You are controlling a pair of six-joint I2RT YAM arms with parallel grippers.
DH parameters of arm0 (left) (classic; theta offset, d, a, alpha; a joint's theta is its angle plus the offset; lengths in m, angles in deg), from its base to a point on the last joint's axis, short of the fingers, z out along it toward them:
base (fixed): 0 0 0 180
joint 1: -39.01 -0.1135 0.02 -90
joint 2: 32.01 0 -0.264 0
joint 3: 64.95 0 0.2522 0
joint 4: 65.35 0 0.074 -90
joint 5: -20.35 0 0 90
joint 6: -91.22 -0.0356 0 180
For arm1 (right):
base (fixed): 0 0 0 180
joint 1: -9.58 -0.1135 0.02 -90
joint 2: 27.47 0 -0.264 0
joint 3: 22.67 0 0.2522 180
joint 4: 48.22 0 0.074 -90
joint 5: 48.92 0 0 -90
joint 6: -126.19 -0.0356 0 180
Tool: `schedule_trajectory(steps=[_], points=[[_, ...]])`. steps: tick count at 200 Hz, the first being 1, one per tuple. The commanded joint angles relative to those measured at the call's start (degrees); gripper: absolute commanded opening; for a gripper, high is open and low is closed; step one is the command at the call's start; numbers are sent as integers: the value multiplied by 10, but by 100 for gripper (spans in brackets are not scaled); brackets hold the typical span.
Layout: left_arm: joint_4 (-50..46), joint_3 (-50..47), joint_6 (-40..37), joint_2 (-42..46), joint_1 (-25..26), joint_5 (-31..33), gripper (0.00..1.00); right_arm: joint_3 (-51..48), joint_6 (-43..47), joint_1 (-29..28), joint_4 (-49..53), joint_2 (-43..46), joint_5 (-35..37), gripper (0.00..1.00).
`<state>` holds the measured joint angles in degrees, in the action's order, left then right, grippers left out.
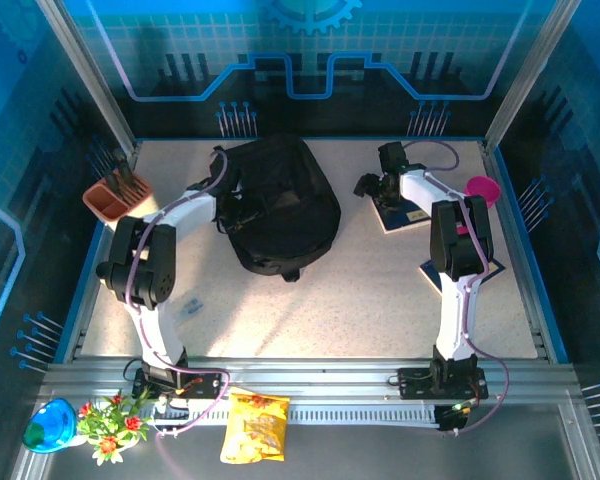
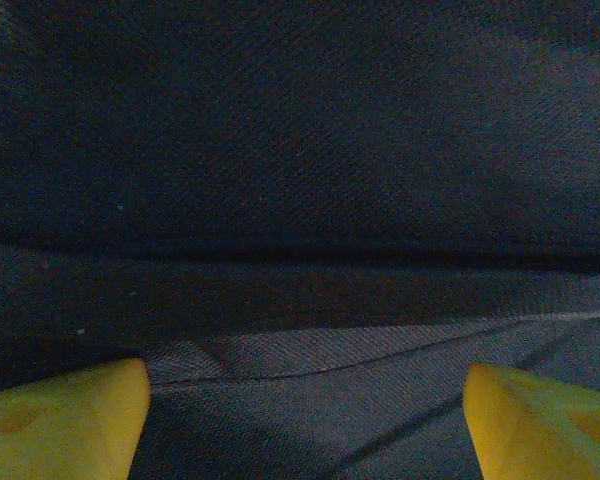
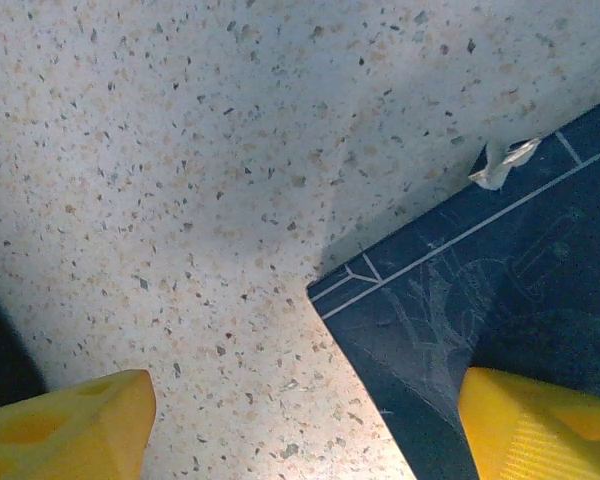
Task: Pack the student bag
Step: Rotate the student bag at the top-center of the table, then move the book to the center of the table.
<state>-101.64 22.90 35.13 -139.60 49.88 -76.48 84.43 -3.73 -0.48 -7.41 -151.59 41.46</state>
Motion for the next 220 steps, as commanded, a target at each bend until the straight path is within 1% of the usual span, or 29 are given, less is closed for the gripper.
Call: schedule_trajectory(steps=[1,28,45,57,63,88,118,133,143,157,184,199,220], points=[[-24,31,-23,42,-5,10,84,-28,19,-2,45,0,-39,80],[-27,55,-30,58,-3,-29,88,-88,24,-19,44,38,-81,79],[-23,68,-30,59,0,-51,91,-139,18,-28,36,78,-90,78],[-19,77,-29,57,7,-65,98,-182,12,-36,27,109,-95,78],[-17,82,-30,56,12,-69,99,-206,8,-41,23,129,-93,78],[-15,103,-37,47,40,-77,99,-318,-24,-71,-6,204,-93,78],[-17,133,-36,27,78,-86,99,-457,-107,-131,-44,288,-91,76],[-17,147,-32,15,98,-92,99,-503,-147,-156,-55,332,-80,75],[-19,156,-27,6,111,-95,99,-520,-161,-162,-62,366,-76,74],[-21,168,-20,-6,130,-98,99,-517,-156,-160,-54,414,-56,75],[-22,187,6,-26,168,-106,99,-470,-101,-140,-15,503,17,78],[-31,199,14,-38,193,-96,98,-459,-72,-106,-1,527,45,78],[-54,223,17,-59,229,-73,94,-459,-41,-34,11,528,33,74]])
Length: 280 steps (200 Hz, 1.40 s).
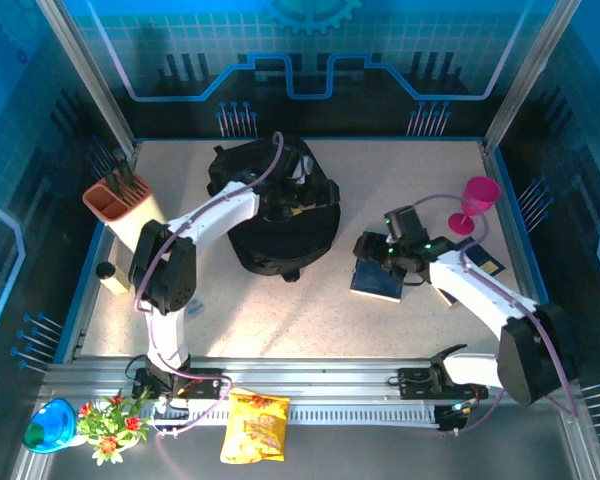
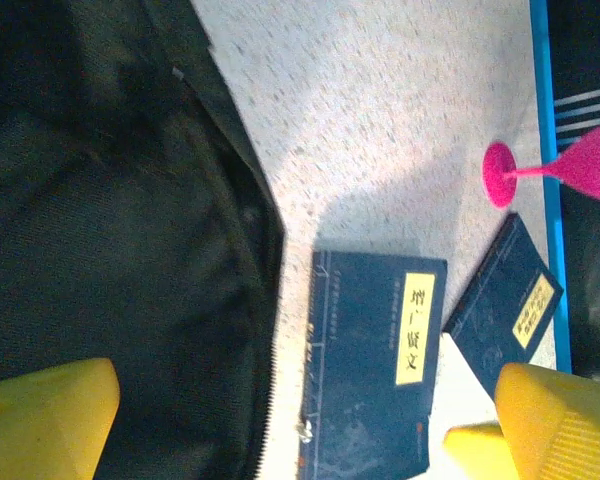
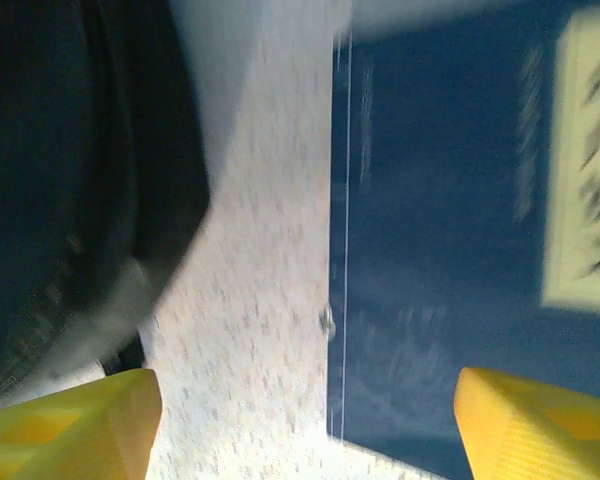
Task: Pack the student bag
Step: Move the book to the center of the table, then pick up the book at the center of the table.
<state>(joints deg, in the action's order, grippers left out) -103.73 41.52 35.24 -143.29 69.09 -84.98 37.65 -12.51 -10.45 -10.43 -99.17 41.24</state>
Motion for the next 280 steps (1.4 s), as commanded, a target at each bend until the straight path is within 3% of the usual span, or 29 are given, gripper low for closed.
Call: schedule_trajectory(steps=[1,43,60,98,121,141,280], points=[[-35,37,16,-23,39,13,94,9,49,69,41,3,35,74],[-61,80,16,-86,105,19,83,18,109,144,70,-57,-10,66],[-65,89,23,-114,119,17,79,23,120,157,85,-99,-24,59],[-87,106,29,-161,125,29,68,8,122,160,67,-153,-31,45],[-95,120,31,-183,124,12,54,10,121,160,72,-175,-17,35],[-103,136,37,-203,124,-4,45,9,120,161,71,-185,-21,33],[-171,232,42,-287,122,-49,44,7,112,166,53,-212,-49,29]])
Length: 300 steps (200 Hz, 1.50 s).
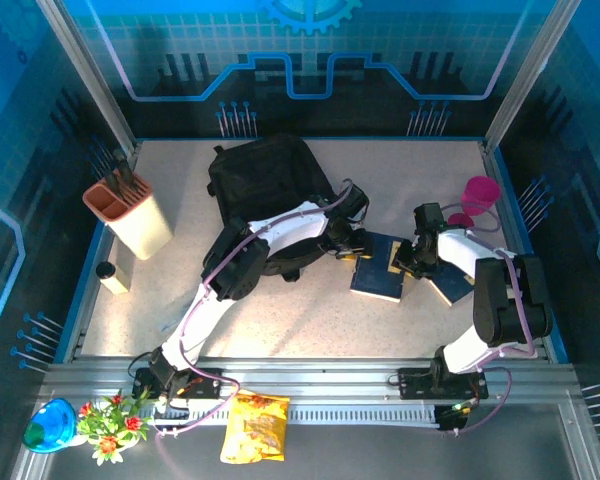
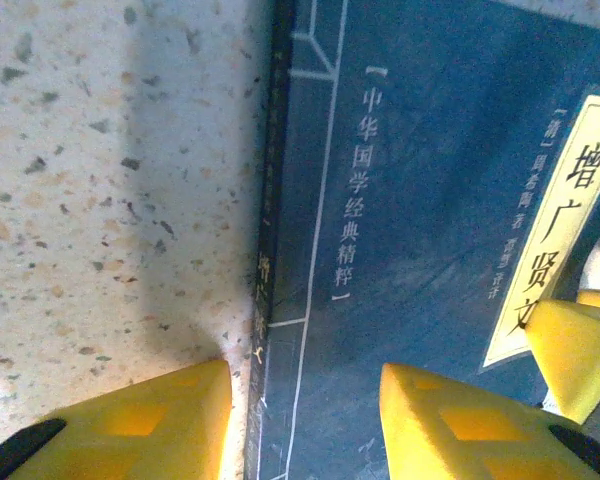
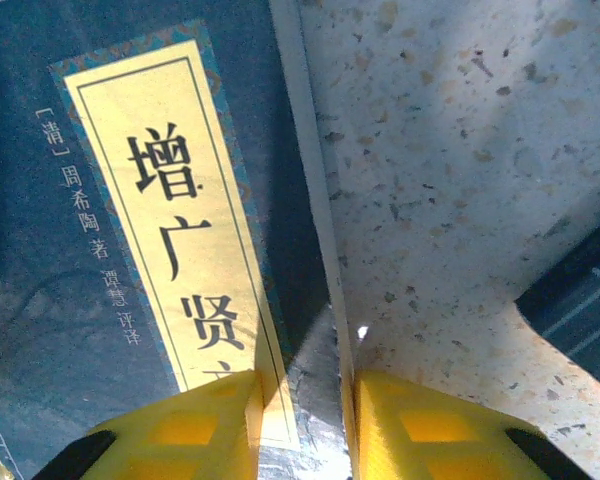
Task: Pack the student bag
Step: Pick up the book at the center of the table.
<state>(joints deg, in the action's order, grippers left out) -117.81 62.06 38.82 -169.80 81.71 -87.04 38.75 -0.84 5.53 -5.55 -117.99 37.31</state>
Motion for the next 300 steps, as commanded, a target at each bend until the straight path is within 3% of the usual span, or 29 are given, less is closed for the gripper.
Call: schedule_trajectory(steps=[1,64,140,243,300], points=[[-32,27,6,-23,-4,-29,44,-4,-5,7,4,-24,-10,29],[-22,52,5,-42,-11,-95,44,-17,-16,13,-14,-23,-31,27],[96,11,-57,73,-18,-203,31,-39,-26,34,-58,2,-100,25],[89,-5,-48,42,-20,-172,35,-45,-30,44,-87,6,-130,22],[90,-1,-46,31,-19,-154,32,-47,-28,45,-103,8,-147,21]])
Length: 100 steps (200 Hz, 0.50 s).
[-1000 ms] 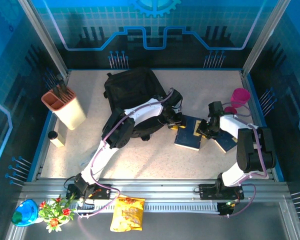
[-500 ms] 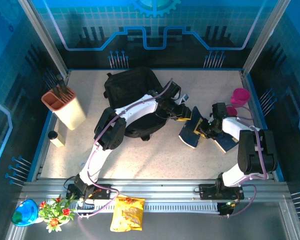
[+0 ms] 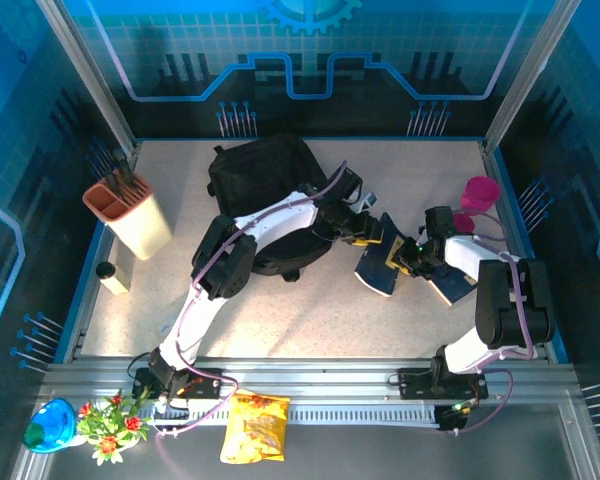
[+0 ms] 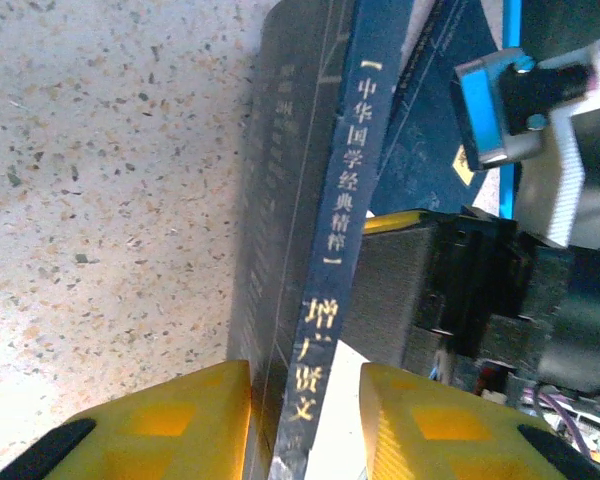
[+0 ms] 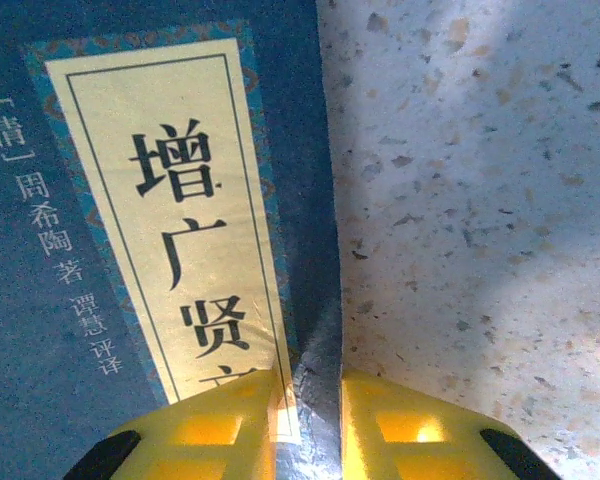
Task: Pack the student bag
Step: Pick up the book at the center of the table.
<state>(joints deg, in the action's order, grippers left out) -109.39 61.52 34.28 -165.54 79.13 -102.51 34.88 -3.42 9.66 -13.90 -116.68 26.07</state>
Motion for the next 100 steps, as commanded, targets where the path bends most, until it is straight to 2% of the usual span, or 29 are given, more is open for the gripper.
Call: schedule_trajectory(steps=[1,29,59,75,100], points=[[6,5,0,-12,6,1,32,-8,-2,4,-19,-5,-35,21],[4,7,-3,-10,6,17,28,-9,-3,4,-24,-3,-39,21],[-12,8,-25,12,1,60,17,-10,-3,10,-31,13,-40,24],[-9,0,-33,38,-10,81,13,-19,-10,15,-56,33,-59,31],[33,-43,-22,94,-42,92,9,-48,-53,14,-147,73,-117,48]])
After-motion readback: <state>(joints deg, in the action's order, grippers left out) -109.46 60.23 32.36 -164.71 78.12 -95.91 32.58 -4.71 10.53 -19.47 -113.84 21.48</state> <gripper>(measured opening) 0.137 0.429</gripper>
